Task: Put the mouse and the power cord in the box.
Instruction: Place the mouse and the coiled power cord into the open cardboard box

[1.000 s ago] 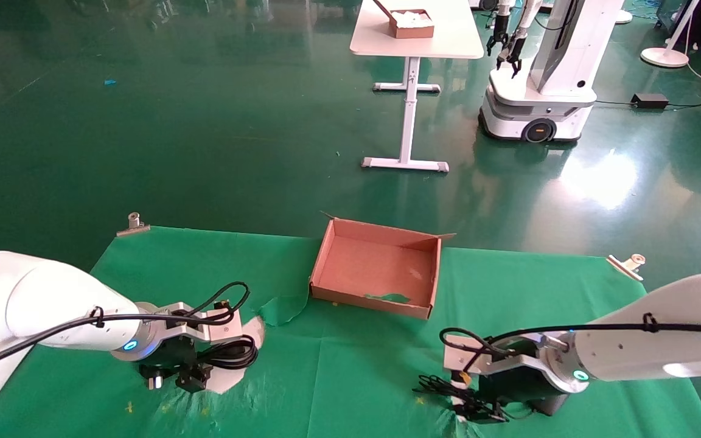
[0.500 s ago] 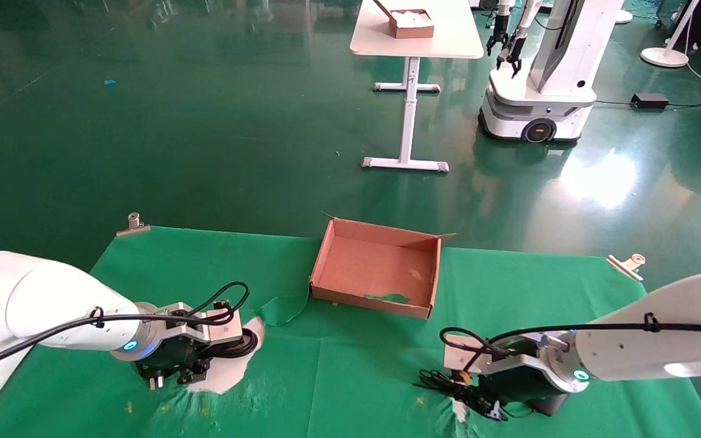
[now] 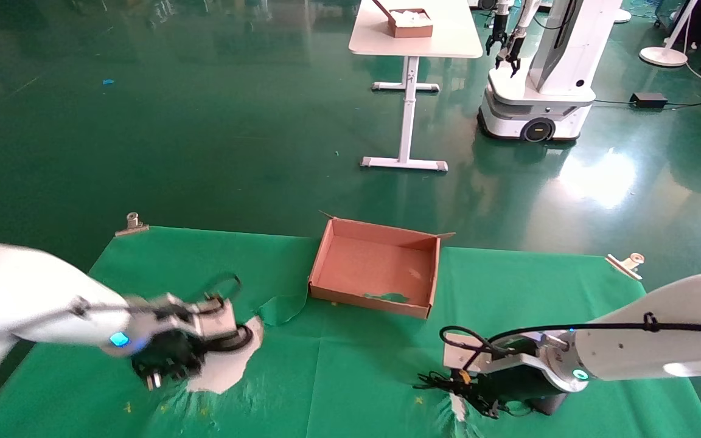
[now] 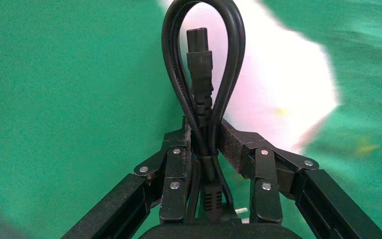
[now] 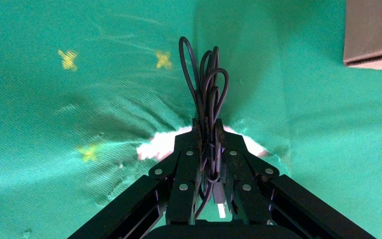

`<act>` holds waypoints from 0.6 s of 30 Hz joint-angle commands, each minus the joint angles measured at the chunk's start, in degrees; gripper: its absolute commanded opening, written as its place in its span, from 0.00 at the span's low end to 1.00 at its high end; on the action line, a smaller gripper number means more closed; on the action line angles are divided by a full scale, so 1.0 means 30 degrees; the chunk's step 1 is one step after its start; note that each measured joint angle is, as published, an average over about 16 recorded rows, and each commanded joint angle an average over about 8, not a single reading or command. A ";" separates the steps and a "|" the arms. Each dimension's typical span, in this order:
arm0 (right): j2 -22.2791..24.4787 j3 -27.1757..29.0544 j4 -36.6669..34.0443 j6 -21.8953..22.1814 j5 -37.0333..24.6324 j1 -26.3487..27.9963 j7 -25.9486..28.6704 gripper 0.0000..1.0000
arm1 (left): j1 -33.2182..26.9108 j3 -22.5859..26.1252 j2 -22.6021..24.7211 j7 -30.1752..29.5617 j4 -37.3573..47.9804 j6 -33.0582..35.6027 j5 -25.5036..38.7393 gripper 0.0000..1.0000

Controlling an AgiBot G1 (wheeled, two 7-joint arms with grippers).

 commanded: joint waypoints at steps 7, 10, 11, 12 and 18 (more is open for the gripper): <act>0.0714 0.0885 -0.0255 0.0585 0.0514 0.1503 0.0005 0.00 | -0.1637 -0.1425 -0.0107 -0.0140 -0.1517 0.0638 -0.2285 0.00; 0.0980 0.1189 -0.0587 0.1057 0.0488 0.2251 -0.0017 0.00 | -0.2130 -0.1846 0.0894 0.0032 -0.1316 -0.0202 -0.2893 0.00; 0.1086 0.1280 -0.0710 0.1207 0.0458 0.2498 -0.0009 0.00 | -0.2239 -0.1944 0.1335 0.0235 -0.1147 -0.0634 -0.3049 0.00; 0.1200 0.1363 -0.0826 0.1343 0.0422 0.2729 0.0013 0.00 | -0.2299 -0.2019 0.1804 0.0512 -0.0944 -0.1122 -0.3189 0.00; 0.2100 0.1747 -0.1172 0.1720 0.0222 0.3786 0.0354 0.00 | -0.1699 -0.1474 0.4120 0.3687 0.0162 -0.4772 -0.4178 0.00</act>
